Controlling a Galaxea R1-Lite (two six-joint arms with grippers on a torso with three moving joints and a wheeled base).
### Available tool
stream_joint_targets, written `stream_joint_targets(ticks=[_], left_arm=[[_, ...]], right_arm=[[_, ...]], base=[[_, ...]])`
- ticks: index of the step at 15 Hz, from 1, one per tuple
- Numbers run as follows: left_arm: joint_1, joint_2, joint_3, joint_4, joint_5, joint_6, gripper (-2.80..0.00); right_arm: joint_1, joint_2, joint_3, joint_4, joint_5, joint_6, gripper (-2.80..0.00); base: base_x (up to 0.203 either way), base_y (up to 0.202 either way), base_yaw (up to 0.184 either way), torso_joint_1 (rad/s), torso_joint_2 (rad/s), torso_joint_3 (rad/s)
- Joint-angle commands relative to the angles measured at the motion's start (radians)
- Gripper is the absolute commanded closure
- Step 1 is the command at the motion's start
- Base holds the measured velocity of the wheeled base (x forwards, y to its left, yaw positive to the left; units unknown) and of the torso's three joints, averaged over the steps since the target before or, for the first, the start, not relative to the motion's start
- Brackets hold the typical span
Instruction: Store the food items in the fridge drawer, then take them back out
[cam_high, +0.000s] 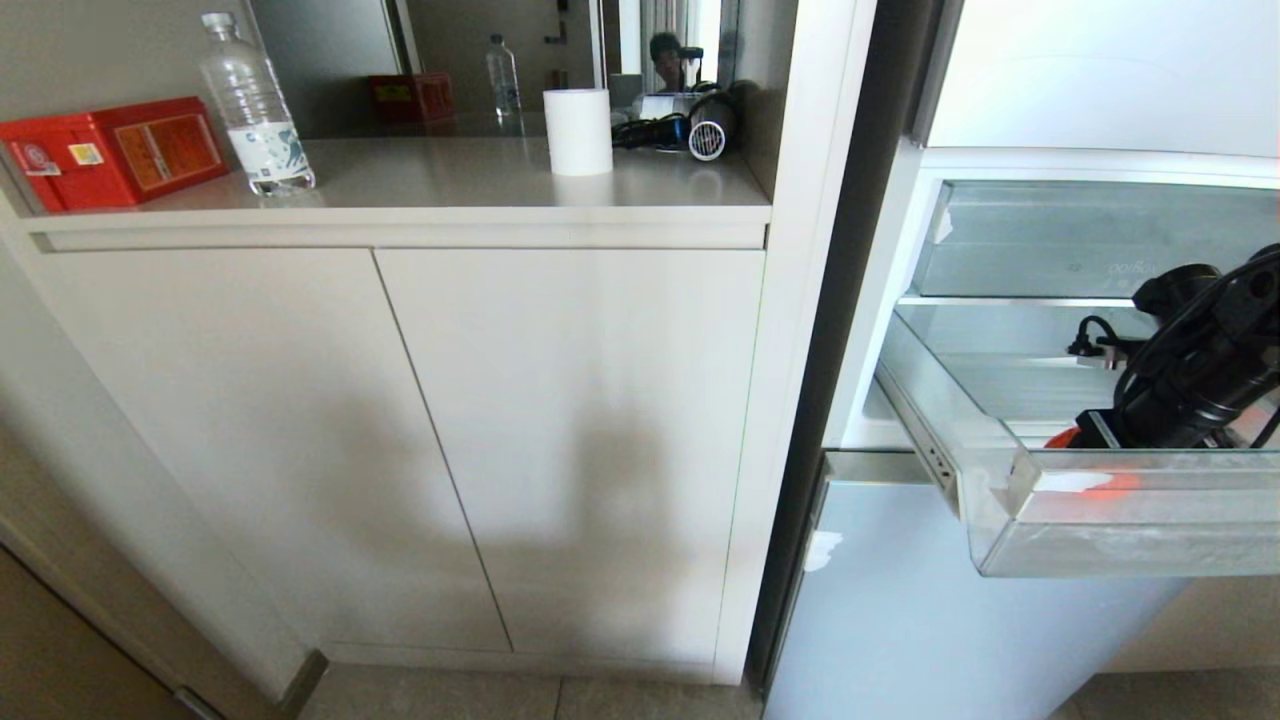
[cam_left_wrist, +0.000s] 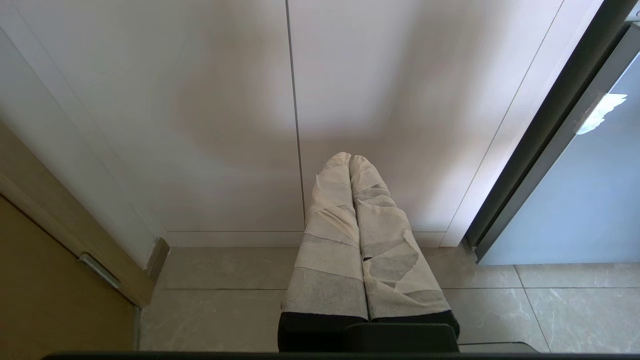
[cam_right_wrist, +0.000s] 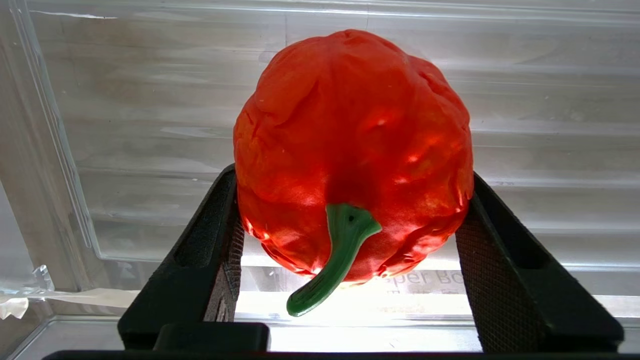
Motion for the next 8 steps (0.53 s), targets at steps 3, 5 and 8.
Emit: stream_joint_targets(ticks=[3, 5, 8], left_arm=[[0.0, 0.002, 0.0, 0.0, 0.0, 0.0, 0.0], [0.0, 0.002, 0.0, 0.0, 0.0, 0.0, 0.0], [0.0, 0.002, 0.0, 0.0, 0.0, 0.0, 0.0]], right_arm=[[0.0, -0.038, -0.007, 0.003, 0.014, 0.005, 0.0], [-0.001, -0.097, -0.016, -0.002, 0.078, 0.006, 0.0], [-0.011, -0.189, 0.001, -0.023, 0.115, 0.009, 0.0]], base=[[0.0, 0.0, 0.0, 0.0, 0.0, 0.0], [0.0, 0.0, 0.0, 0.0, 0.0, 0.0], [0.0, 0.0, 0.0, 0.0, 0.0, 0.0]])
